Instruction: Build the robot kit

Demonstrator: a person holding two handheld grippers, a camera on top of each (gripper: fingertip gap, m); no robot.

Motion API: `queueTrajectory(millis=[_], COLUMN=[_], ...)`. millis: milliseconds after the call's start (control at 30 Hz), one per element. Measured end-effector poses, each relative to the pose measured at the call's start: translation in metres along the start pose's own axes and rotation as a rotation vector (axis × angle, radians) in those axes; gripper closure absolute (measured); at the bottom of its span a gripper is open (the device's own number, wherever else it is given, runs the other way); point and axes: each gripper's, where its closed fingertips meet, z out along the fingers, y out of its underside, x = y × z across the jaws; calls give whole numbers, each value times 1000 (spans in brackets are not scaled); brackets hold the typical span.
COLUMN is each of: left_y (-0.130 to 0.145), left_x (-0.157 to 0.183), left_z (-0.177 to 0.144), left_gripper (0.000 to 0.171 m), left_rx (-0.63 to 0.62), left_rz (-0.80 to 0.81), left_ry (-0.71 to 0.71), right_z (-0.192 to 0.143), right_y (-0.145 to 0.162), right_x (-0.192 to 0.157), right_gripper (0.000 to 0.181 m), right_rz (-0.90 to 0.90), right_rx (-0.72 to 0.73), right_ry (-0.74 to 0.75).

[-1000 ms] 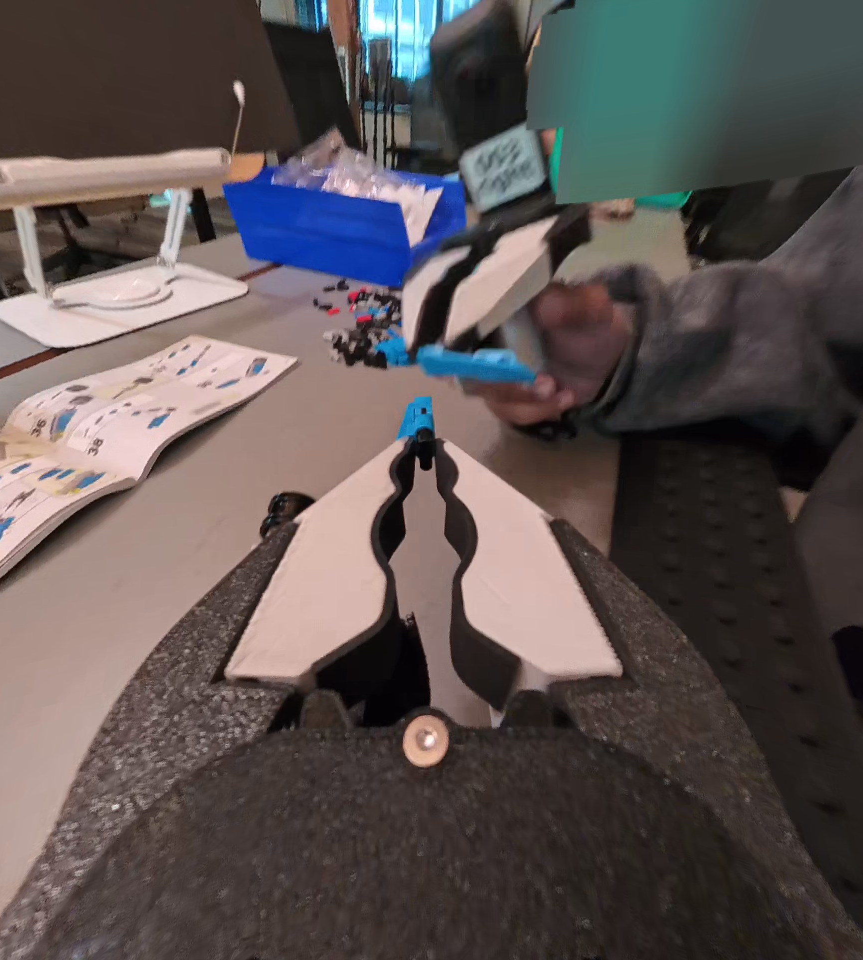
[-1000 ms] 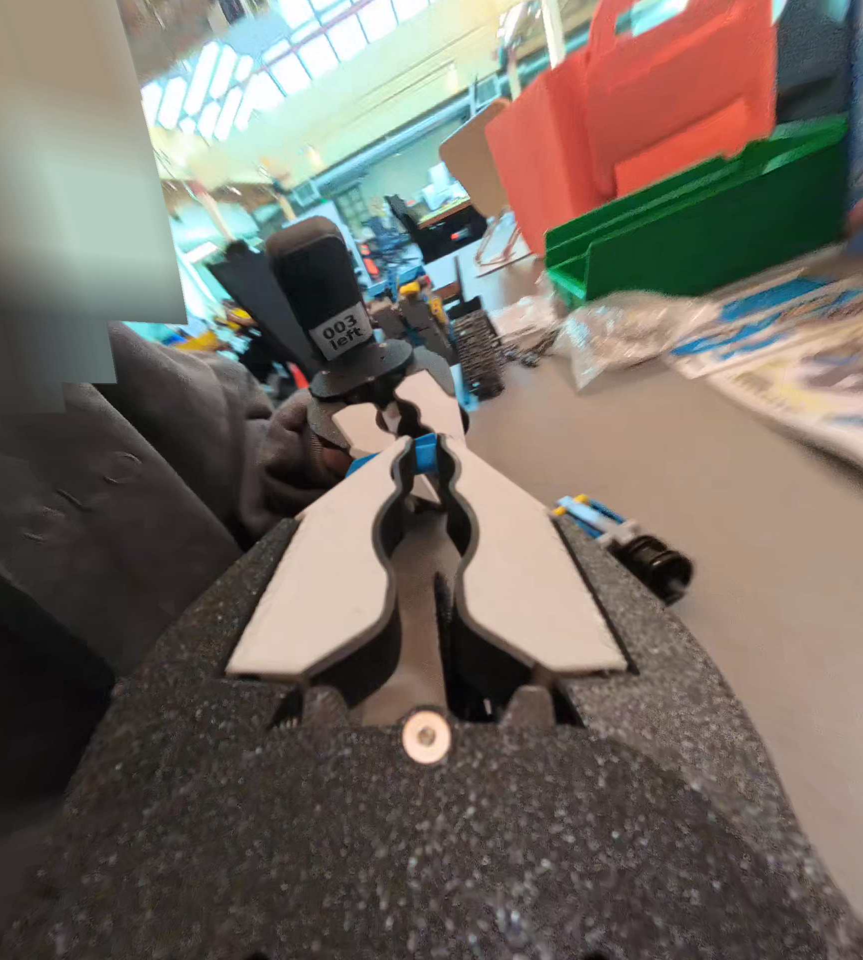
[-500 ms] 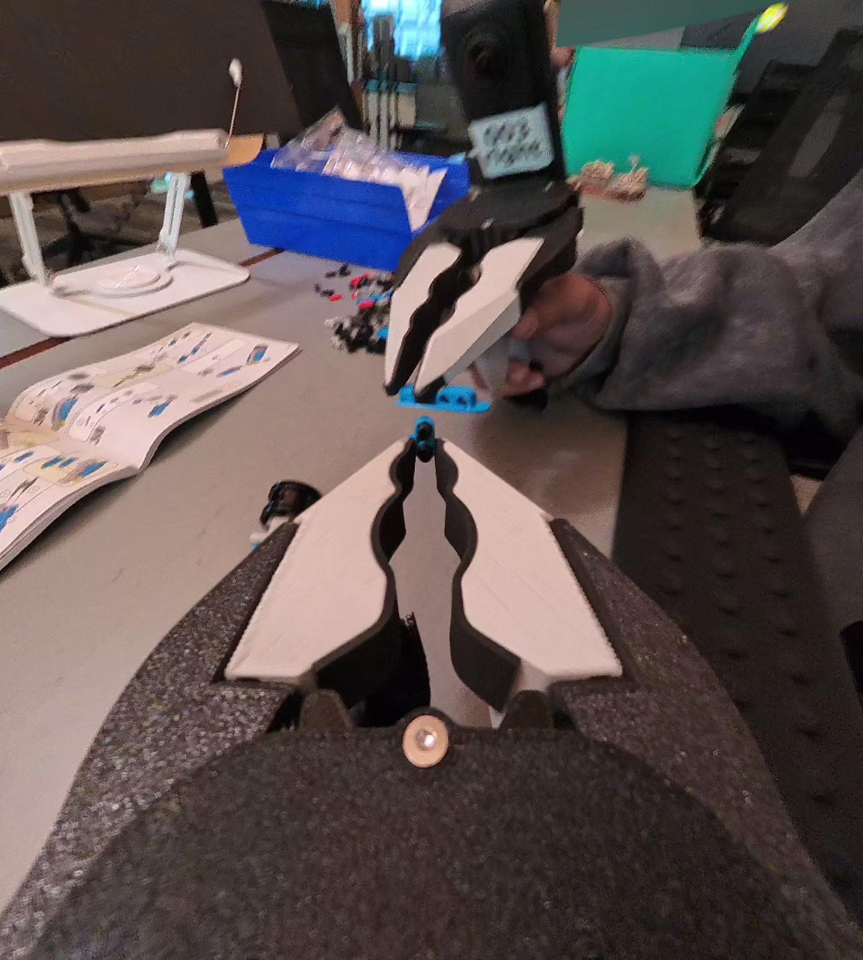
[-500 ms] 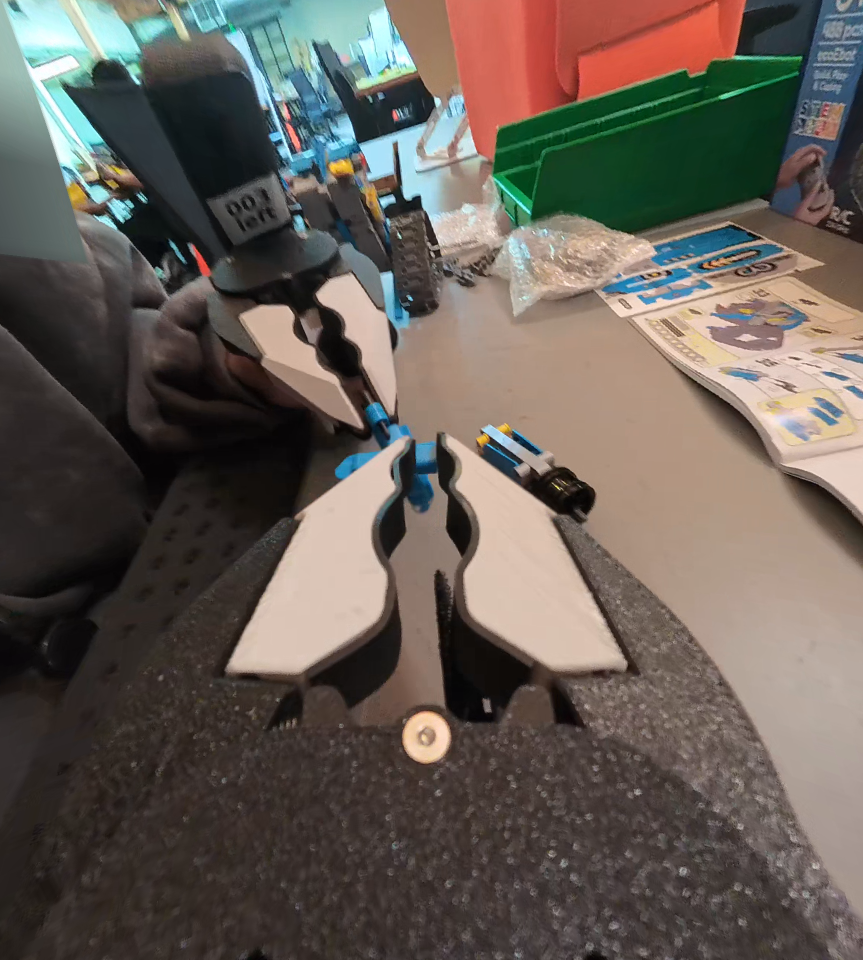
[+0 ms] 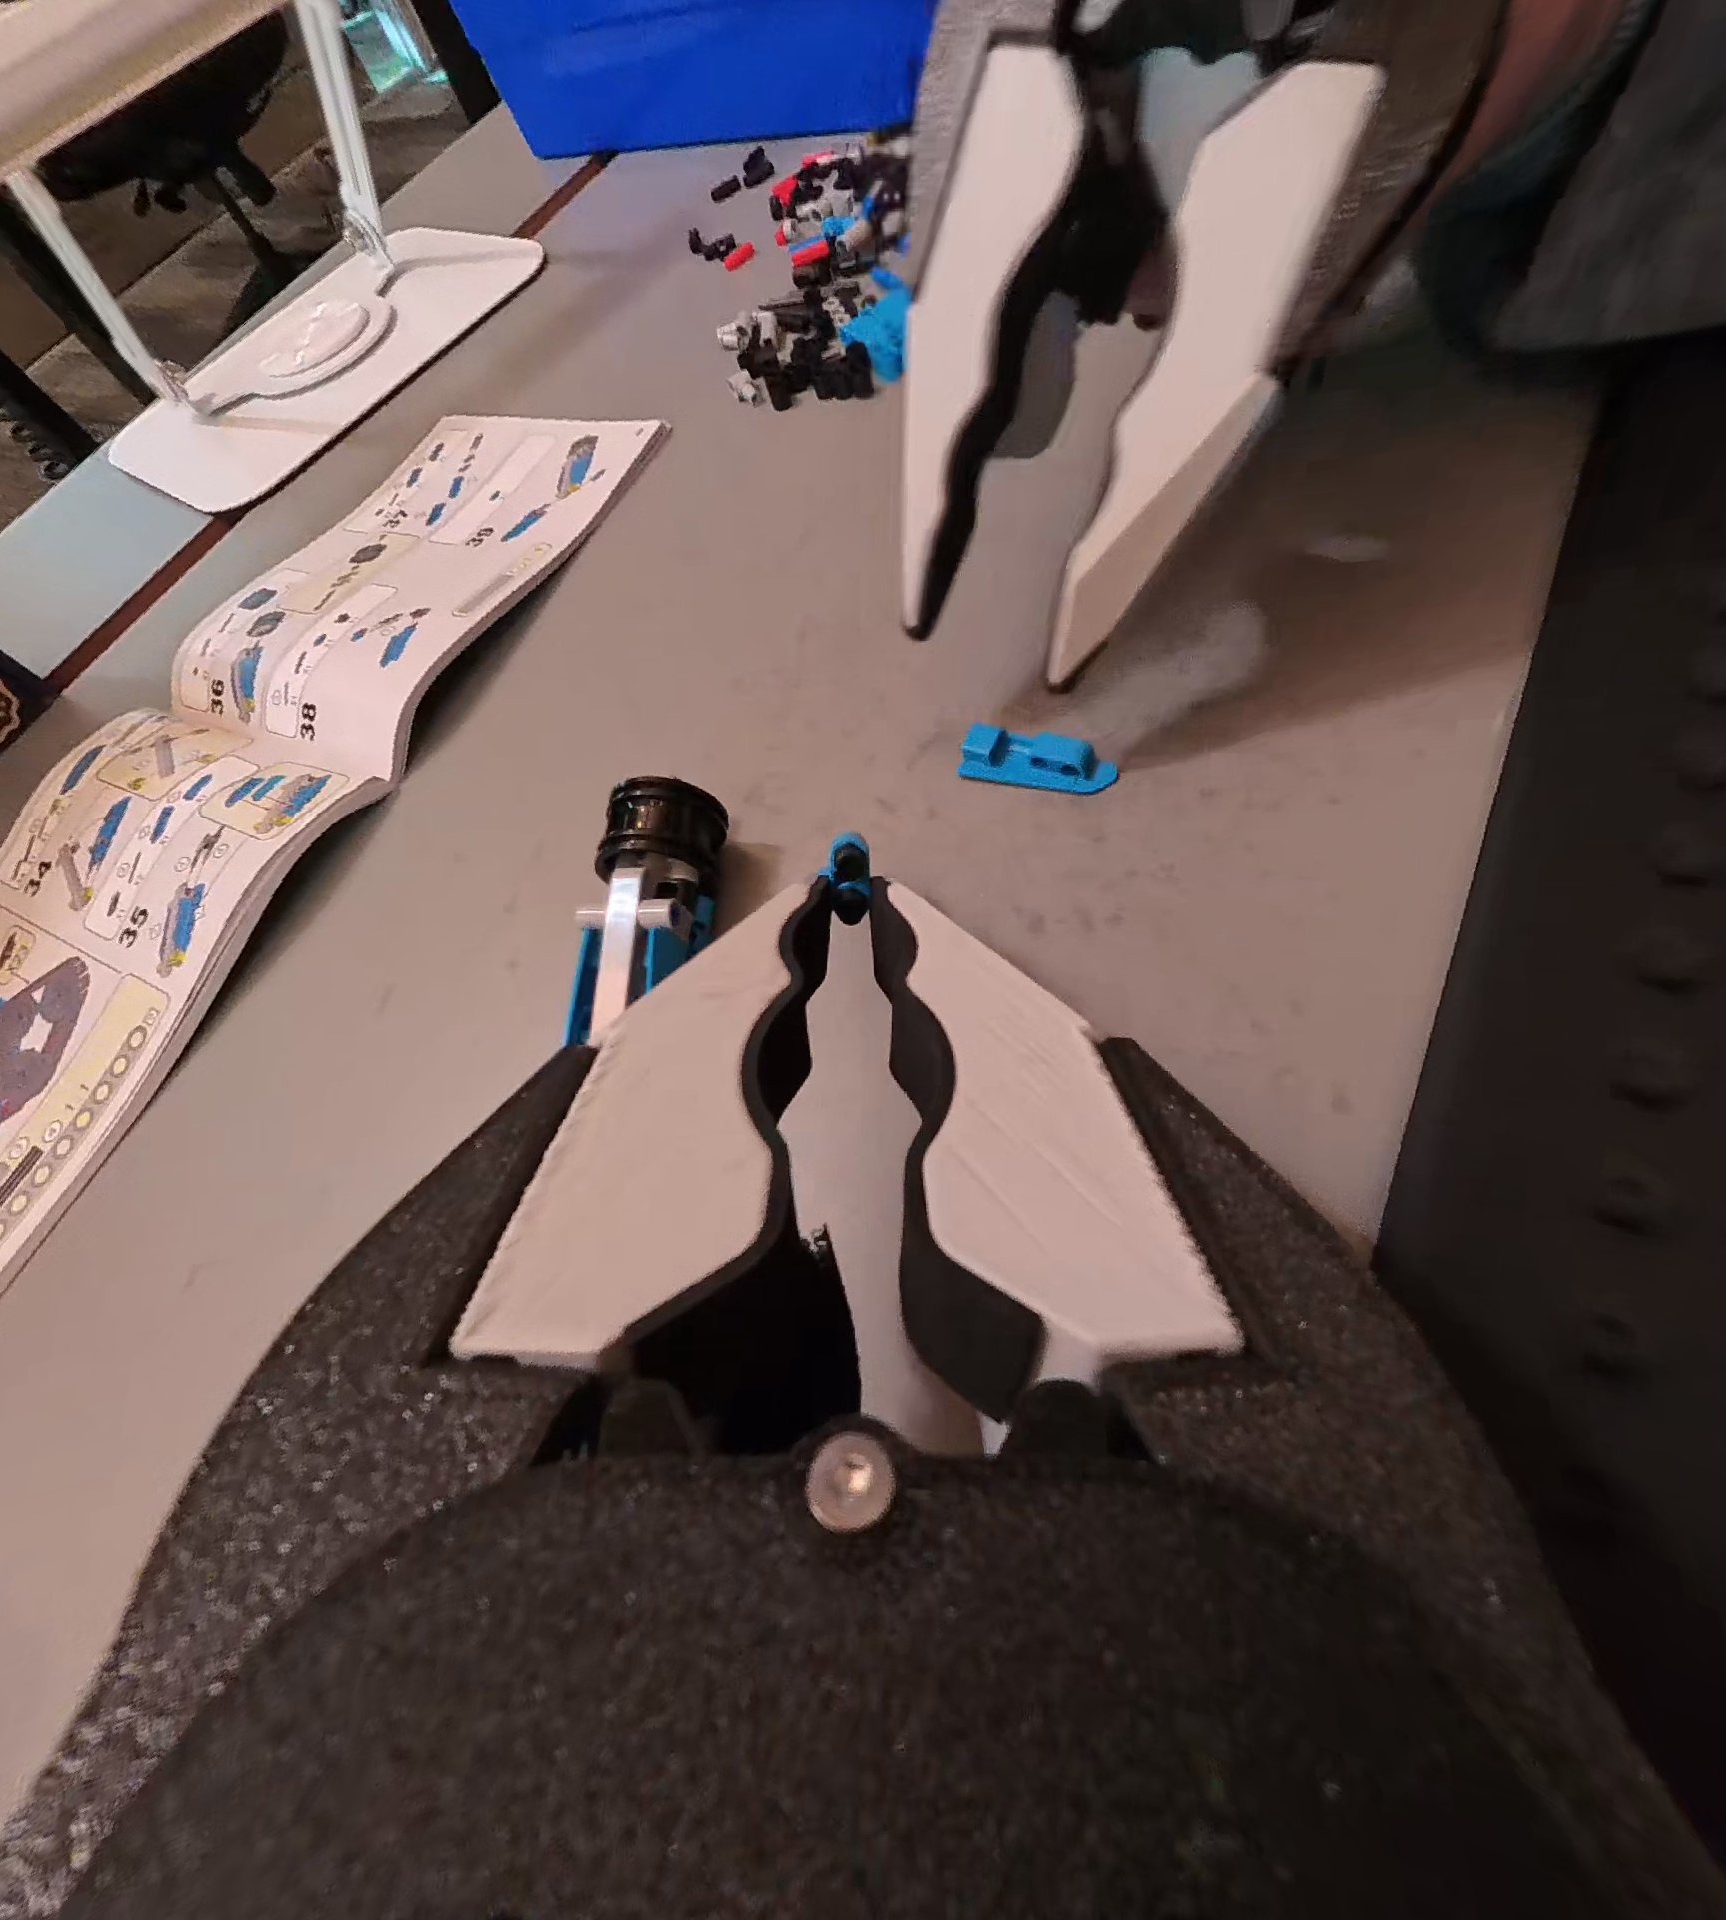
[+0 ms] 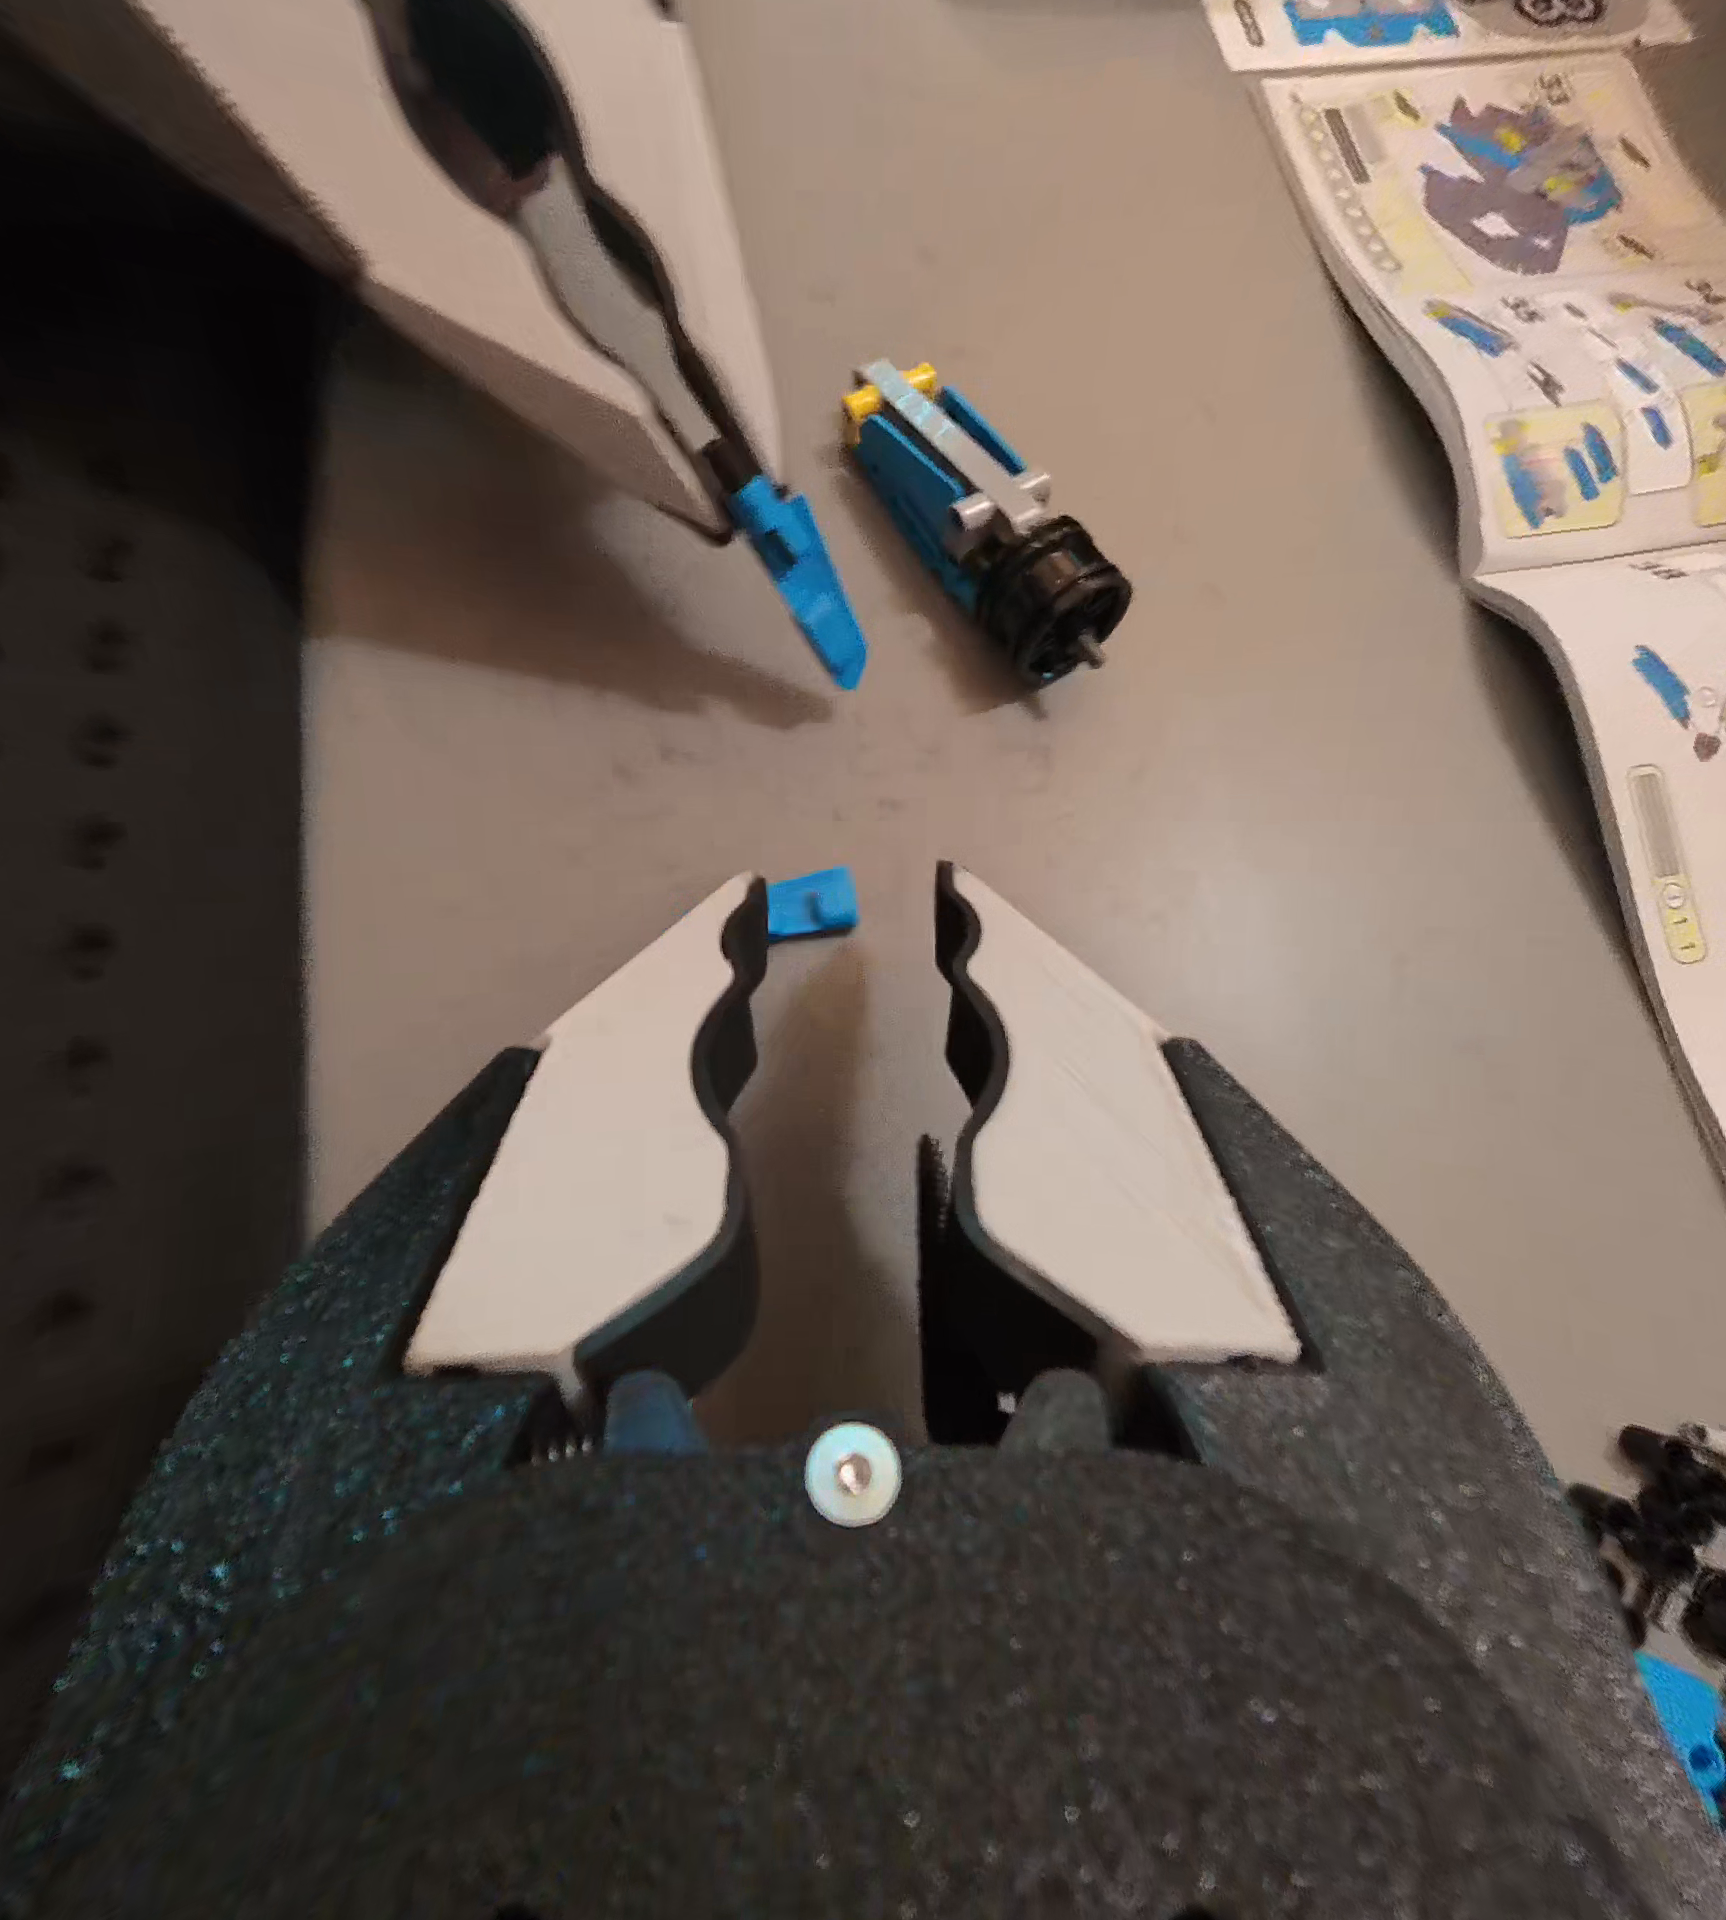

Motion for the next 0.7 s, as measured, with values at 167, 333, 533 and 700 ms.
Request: queueTrajectory(millis=[167, 333, 533, 700], left_y=[-1, -2, -6, -21], left_x=[6, 9, 10, 10], left_z=[2, 1, -1, -8], left_gripper=[165, 165, 165, 165], left_rx=[3, 12, 38, 132], left_rz=[28, 34, 30, -9], left_ry=[22, 33, 45, 76], right_z=[9, 16, 18, -23], right_y=[16, 18, 10, -56], right_x=[-27, -24, -23, -37], right_gripper=[153, 155, 161, 162], right_rz=[-85, -42, 145, 547], right_rx=[-57, -63, -24, 355], right_ry=[13, -46, -173, -575])
